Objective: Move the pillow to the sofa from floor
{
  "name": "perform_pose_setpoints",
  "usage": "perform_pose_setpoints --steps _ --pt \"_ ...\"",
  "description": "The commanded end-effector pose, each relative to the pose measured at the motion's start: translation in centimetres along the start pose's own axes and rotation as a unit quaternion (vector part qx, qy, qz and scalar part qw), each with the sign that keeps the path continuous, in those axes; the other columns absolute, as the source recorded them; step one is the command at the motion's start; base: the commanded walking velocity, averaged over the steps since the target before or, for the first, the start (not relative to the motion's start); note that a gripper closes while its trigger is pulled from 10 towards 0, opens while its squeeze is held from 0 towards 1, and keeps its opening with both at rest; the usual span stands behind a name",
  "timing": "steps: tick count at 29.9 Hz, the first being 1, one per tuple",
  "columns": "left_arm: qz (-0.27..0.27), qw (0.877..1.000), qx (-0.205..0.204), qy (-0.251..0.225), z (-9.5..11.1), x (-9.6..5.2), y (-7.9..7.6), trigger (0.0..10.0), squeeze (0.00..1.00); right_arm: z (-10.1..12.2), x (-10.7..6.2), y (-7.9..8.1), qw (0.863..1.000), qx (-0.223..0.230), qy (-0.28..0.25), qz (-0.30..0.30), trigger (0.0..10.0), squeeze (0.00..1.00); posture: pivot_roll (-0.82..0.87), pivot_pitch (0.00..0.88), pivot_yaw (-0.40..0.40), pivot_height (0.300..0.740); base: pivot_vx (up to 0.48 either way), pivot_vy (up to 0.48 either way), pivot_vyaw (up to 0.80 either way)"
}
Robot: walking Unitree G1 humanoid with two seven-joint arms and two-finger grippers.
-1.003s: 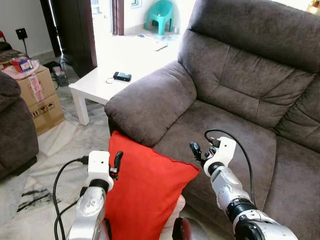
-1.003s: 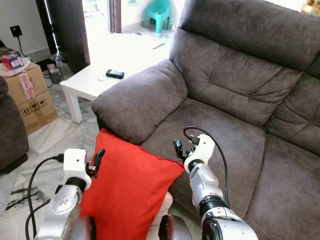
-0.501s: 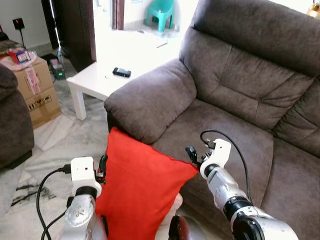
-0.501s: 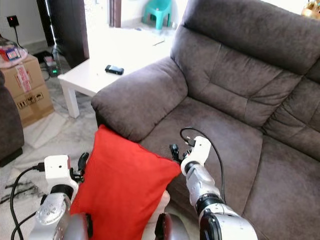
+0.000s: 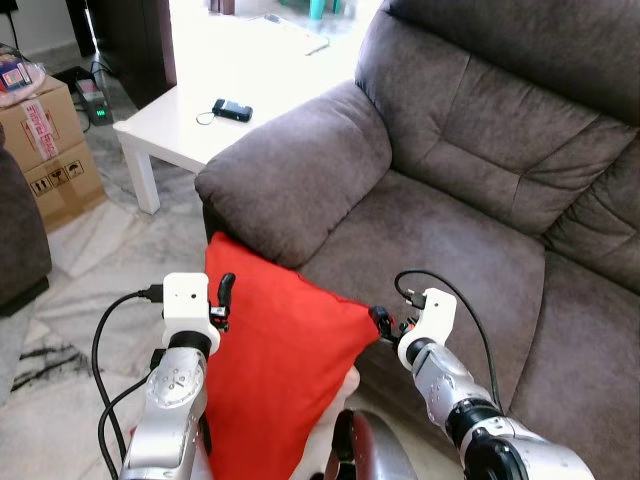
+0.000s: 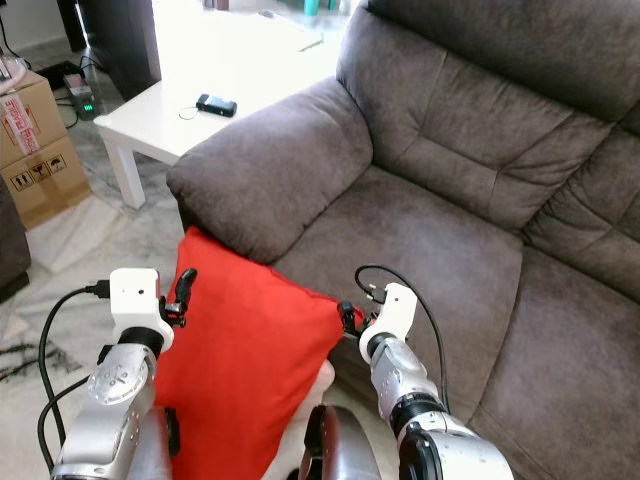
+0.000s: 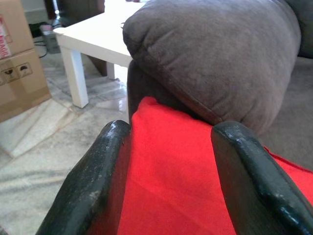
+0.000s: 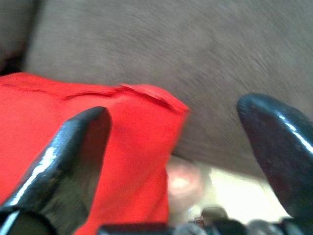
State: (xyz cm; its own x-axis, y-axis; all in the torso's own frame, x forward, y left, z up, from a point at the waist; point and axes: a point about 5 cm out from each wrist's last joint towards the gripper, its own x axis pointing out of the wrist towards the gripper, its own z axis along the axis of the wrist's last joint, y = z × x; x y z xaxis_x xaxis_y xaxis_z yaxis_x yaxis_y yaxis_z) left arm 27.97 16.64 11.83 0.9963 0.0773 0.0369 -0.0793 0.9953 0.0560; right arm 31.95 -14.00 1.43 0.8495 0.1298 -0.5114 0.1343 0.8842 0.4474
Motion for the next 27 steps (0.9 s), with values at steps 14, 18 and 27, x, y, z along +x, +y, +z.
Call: perform_pose_setpoints --steps 14,18,27 --pt "0.009 0.997 -0.069 -0.022 2.7 -0.3 -0.6 10.0 0.0 -0.8 0.0 1.2 0.979 0.185 0.04 0.073 10.0 0.0 0.19 0.255 -0.272 0.599 0.0 0.0 0.0" --pt "0.002 0.995 -0.094 -0.026 3.3 -0.2 -0.7 10.0 0.0 -1.2 0.0 1.7 0.985 0.143 0.054 0.084 10.0 0.0 0.18 0.28 -0.272 0.599 0.0 0.0 0.0" --pt "-0.014 0.993 -0.119 -0.017 4.1 -0.3 -1.0 10.0 0.0 -1.7 0.1 2.9 0.987 0.093 0.074 0.105 10.0 0.0 0.16 0.388 -0.245 0.599 0.0 0.0 0.0"
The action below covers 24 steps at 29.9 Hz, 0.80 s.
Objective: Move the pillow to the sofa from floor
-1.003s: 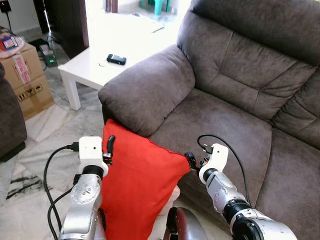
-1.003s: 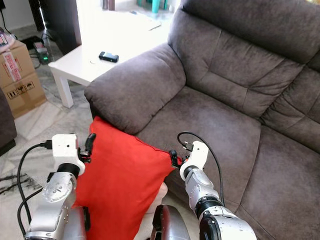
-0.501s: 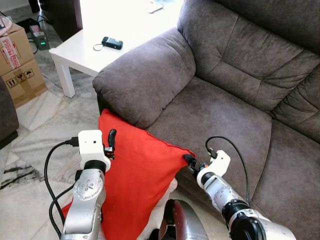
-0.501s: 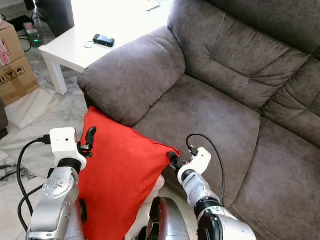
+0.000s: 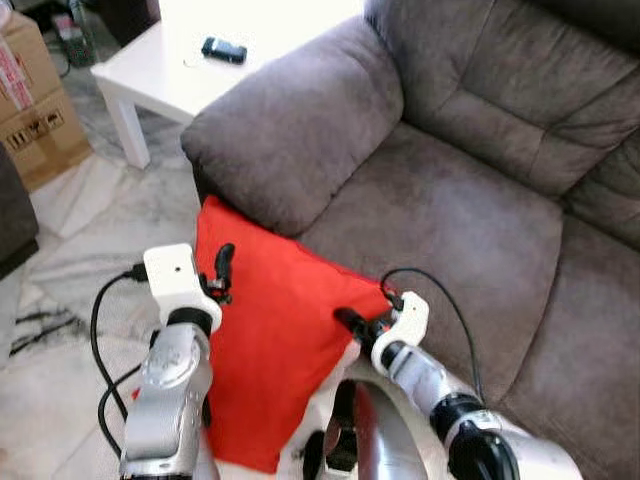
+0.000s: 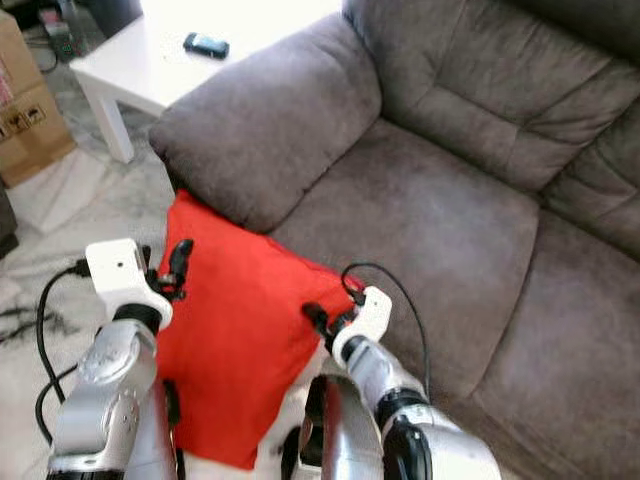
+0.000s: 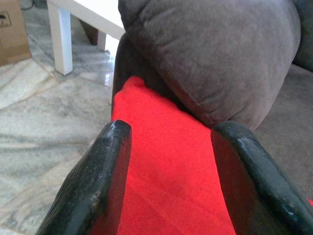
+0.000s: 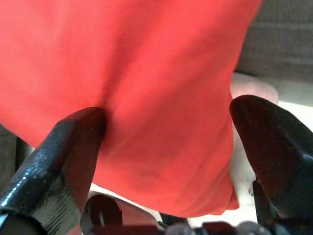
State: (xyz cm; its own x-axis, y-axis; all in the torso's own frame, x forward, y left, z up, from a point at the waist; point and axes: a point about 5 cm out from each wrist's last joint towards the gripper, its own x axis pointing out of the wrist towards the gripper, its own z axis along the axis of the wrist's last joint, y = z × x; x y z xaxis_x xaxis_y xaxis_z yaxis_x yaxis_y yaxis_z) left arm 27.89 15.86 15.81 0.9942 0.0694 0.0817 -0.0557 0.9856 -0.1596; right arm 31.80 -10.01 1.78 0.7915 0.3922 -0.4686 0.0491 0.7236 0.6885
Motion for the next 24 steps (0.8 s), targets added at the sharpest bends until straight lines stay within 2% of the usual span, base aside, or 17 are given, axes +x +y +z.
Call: perform_pose_setpoints --steps 1,9,15,21,24 --pt "-0.009 1.0 -0.01 0.007 0.1 -0.5 -0.4 10.0 0.0 -0.1 -0.2 -0.5 1.0 -0.003 0.005 -0.01 10.0 0.0 0.16 0.394 -0.243 0.599 0.0 0.0 0.0" --pt "-0.003 1.0 -0.009 0.008 0.4 -0.8 0.0 10.0 0.0 -0.1 0.2 0.5 1.0 0.02 -0.016 0.01 10.0 0.0 0.18 0.393 -0.234 0.599 0.0 0.0 0.0" --pt "-0.005 1.0 -0.017 -0.008 1.5 -0.7 -0.1 10.0 0.0 1.1 0.6 2.5 0.994 0.05 -0.058 0.073 10.0 0.0 0.19 0.386 -0.232 0.599 0.0 0.0 0.0" --pt "-0.013 1.0 -0.023 -0.011 1.7 -0.9 -0.5 10.0 0.0 1.9 0.6 2.9 0.992 0.048 -0.075 0.088 10.0 0.0 0.2 0.384 -0.233 0.599 0.0 0.0 0.0" --pt "-0.013 1.0 -0.023 -0.008 1.6 -0.9 -0.5 10.0 0.0 1.6 0.7 3.2 0.994 0.027 -0.065 0.089 10.0 0.0 0.19 0.384 -0.235 0.599 0.0 0.0 0.0"
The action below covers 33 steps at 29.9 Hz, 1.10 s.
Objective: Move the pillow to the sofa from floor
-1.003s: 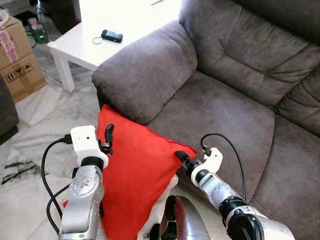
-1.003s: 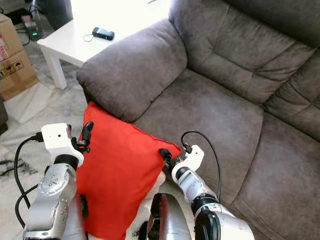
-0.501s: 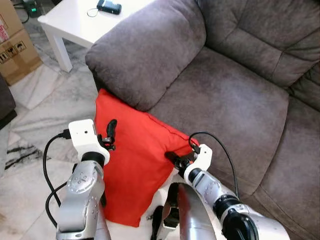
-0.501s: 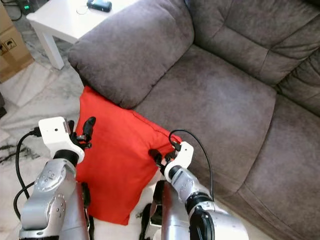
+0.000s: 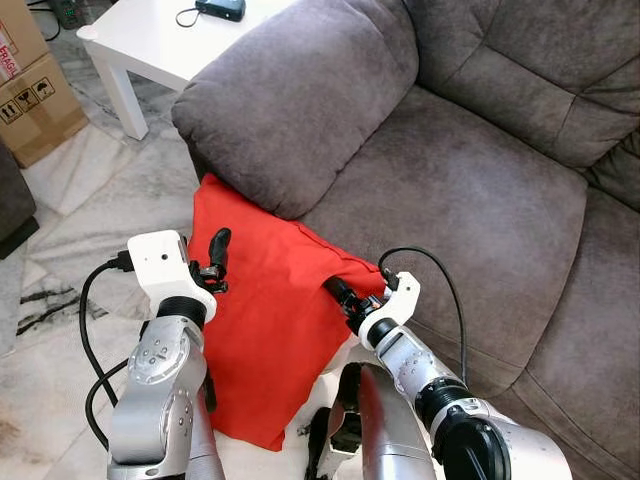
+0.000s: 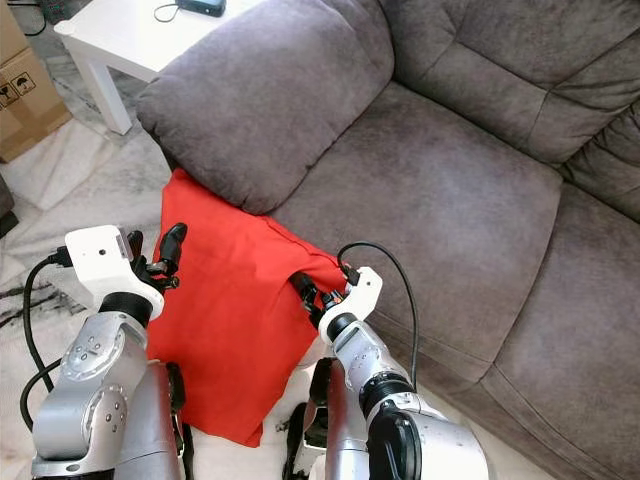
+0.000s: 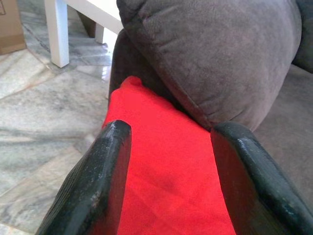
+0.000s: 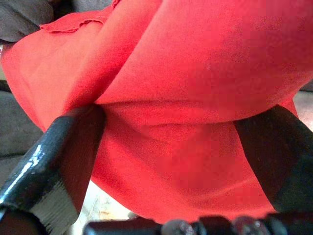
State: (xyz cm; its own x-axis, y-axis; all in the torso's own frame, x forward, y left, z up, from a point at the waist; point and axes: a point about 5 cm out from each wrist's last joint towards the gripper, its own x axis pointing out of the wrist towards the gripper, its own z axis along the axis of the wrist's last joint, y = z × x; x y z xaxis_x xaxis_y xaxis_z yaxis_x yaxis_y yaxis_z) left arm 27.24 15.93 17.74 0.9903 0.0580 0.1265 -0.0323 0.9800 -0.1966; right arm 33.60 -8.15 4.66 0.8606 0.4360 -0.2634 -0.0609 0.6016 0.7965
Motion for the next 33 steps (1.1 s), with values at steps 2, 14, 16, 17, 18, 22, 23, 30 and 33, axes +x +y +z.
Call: perform_pose_setpoints --steps 2,14,16,17,18,22,23,30,33 --pt "-0.003 1.0 -0.003 0.013 -0.4 -0.5 -0.3 10.0 0.0 -0.1 -0.1 -0.3 1.0 -0.018 0.002 -0.004 10.0 0.0 0.19 0.384 -0.235 0.599 0.0 0.0 0.0" --pt "-0.006 1.0 0.007 0.021 -0.3 -0.6 -0.3 10.0 0.0 -0.8 -0.2 -0.2 0.999 -0.037 0.013 0.01 0.0 0.0 0.2 0.392 -0.235 0.599 0.0 0.0 0.0" --pt "-0.006 1.0 0.007 0.022 -0.4 -0.6 -0.3 10.0 0.0 -0.9 -0.3 -0.3 0.999 -0.038 0.019 0.008 0.0 0.0 0.2 0.395 -0.237 0.599 0.0 0.0 0.0" --pt "-0.006 1.0 0.007 0.023 -0.4 -0.6 -0.4 10.0 0.0 -1.0 -0.3 -0.4 0.999 -0.04 0.023 0.007 0.0 0.0 0.2 0.395 -0.237 0.599 0.0 0.0 0.0" --pt "-0.006 1.0 0.007 0.024 -0.4 -0.6 -0.4 10.0 0.0 -1.2 -0.3 -0.4 0.999 -0.042 0.029 0.007 0.0 0.0 0.2 0.395 -0.237 0.599 0.0 0.0 0.0" --pt "-0.007 1.0 0.007 0.026 -0.5 -0.7 -0.4 10.0 0.0 -1.4 -0.5 -0.6 0.998 -0.044 0.035 0.006 0.0 0.0 0.2 0.401 -0.239 0.599 0.0 0.0 0.0" --pt "-0.006 1.0 0.007 0.027 -0.5 -0.7 -0.4 10.0 0.0 -1.6 -0.5 -0.8 0.998 -0.044 0.037 0.005 0.0 0.0 0.19 0.402 -0.24 0.599 0.0 0.0 0.0" --pt "-0.005 1.0 0.008 0.027 -0.5 -0.7 -0.4 10.0 0.0 -1.8 -0.6 -0.8 0.998 -0.049 0.045 0.008 0.0 0.0 0.19 0.394 -0.244 0.599 0.0 0.0 0.0" --pt "-0.005 1.0 0.009 0.027 -0.5 -0.7 -0.4 10.0 0.0 -1.8 -0.6 -0.8 0.998 -0.05 0.045 0.009 0.0 0.0 0.2 0.39 -0.245 0.599 0.0 0.0 0.0"
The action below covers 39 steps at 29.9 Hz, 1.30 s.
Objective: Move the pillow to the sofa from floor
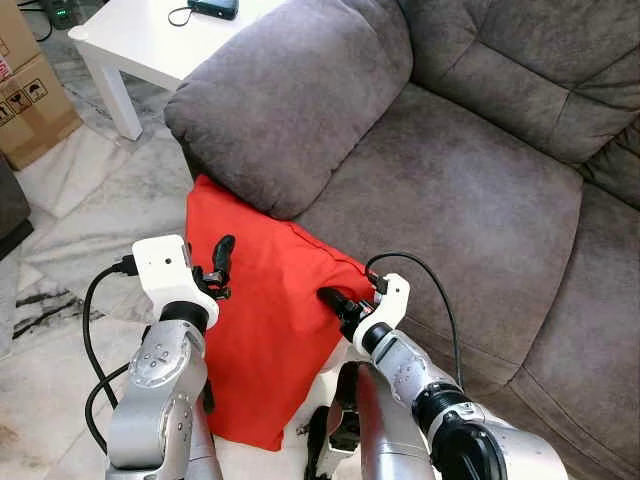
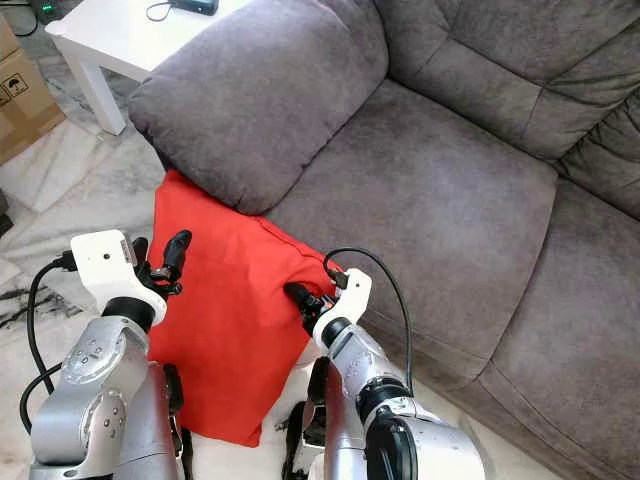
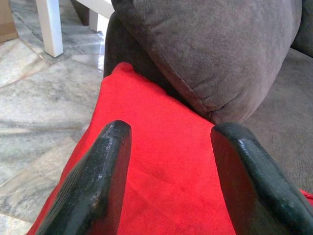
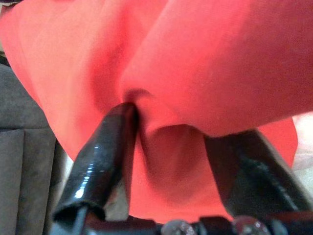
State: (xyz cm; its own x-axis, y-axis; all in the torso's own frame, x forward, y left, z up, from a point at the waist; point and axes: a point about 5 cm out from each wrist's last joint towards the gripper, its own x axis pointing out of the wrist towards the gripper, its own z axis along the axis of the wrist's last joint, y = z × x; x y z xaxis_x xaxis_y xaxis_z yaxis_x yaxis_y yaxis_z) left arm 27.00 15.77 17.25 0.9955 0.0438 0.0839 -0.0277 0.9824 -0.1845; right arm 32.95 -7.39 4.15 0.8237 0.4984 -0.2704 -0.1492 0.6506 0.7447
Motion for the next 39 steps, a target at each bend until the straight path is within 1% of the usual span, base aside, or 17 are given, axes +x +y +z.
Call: perform_pose_setpoints --steps 1,21,24,26,27,28,29,31,32,33,36,39 --pt "-0.002 1.0 0.003 0.005 -0.1 -0.4 -0.3 10.0 0.0 -0.9 -0.5 -0.7 1.0 0.004 0.014 -0.009 0.0 0.0 0.2 0.387 -0.245 0.599 0.0 0.0 0.0" --pt "-0.002 1.0 0.008 0.007 -0.2 -0.2 -0.1 10.0 0.0 -1.2 -0.6 -0.8 1.0 0.01 0.012 -0.005 0.0 0.0 0.21 0.362 -0.233 0.599 0.0 0.0 0.0" --pt "0.003 1.0 0.016 0.01 -0.4 -0.3 0.3 10.0 0.0 -1.1 -0.6 -0.9 1.0 0.004 0.009 -0.004 0.0 0.0 0.21 0.346 -0.23 0.599 0.0 0.0 0.0" --pt "0.007 1.0 0.021 0.012 -0.5 -0.4 0.6 10.0 0.0 -0.9 -0.7 -1.0 1.0 -0.016 0.009 -0.011 0.0 0.0 0.21 0.335 -0.23 0.599 0.0 0.0 0.0" --pt "0.01 1.0 0.025 0.014 -0.7 -0.5 0.8 10.0 0.0 -0.7 -0.8 -1.3 0.999 -0.026 0.006 -0.016 2.8 0.0 0.21 0.323 -0.229 0.599 0.0 0.0 0.0" --pt "0.011 0.999 0.03 0.016 -0.8 -0.6 1.0 10.0 0.0 -0.5 -0.9 -1.6 0.999 -0.035 0.003 -0.021 10.0 0.0 0.21 0.313 -0.23 0.599 0.0 0.0 0.0" --pt "0.011 0.999 0.03 0.016 -0.8 -0.6 1.0 10.0 0.0 -0.5 -0.9 -1.6 0.999 -0.035 0.003 -0.021 10.0 0.0 0.21 0.313 -0.23 0.599 0.0 0.0 0.0" --pt "0.012 0.999 0.045 0.021 -1.2 -0.9 1.2 10.0 0.0 0.0 -1.3 -2.1 0.997 -0.074 0.001 -0.02 10.0 0.0 0.21 0.288 -0.229 0.599 0.0 0.0 0.0" --pt "0.012 0.999 0.045 0.021 -1.2 -0.9 1.2 10.0 0.0 0.0 -1.3 -2.1 0.997 -0.074 0.001 -0.02 10.0 0.0 0.21 0.288 -0.229 0.599 0.0 0.0 0.0" --pt "0.012 0.999 0.047 0.022 -1.3 -1.0 1.3 10.0 0.0 0.1 -1.5 -2.3 0.996 -0.085 -0.001 -0.017 10.0 0.0 0.22 0.266 -0.229 0.599 0.0 0.0 0.0" --pt "0.013 0.998 0.055 0.024 -1.7 -1.2 1.5 10.0 0.0 0.8 -2.0 -2.8 0.995 -0.098 -0.016 -0.007 10.0 0.0 0.22 0.223 -0.225 0.599 0.0 0.0 0.0" --pt "0.013 0.998 0.057 0.025 -1.9 -1.2 1.6 10.0 0.0 1.2 -2.2 -3.1 0.995 -0.098 -0.028 -0.01 10.0 0.0 0.22 0.199 -0.224 0.599 0.0 0.0 0.0"
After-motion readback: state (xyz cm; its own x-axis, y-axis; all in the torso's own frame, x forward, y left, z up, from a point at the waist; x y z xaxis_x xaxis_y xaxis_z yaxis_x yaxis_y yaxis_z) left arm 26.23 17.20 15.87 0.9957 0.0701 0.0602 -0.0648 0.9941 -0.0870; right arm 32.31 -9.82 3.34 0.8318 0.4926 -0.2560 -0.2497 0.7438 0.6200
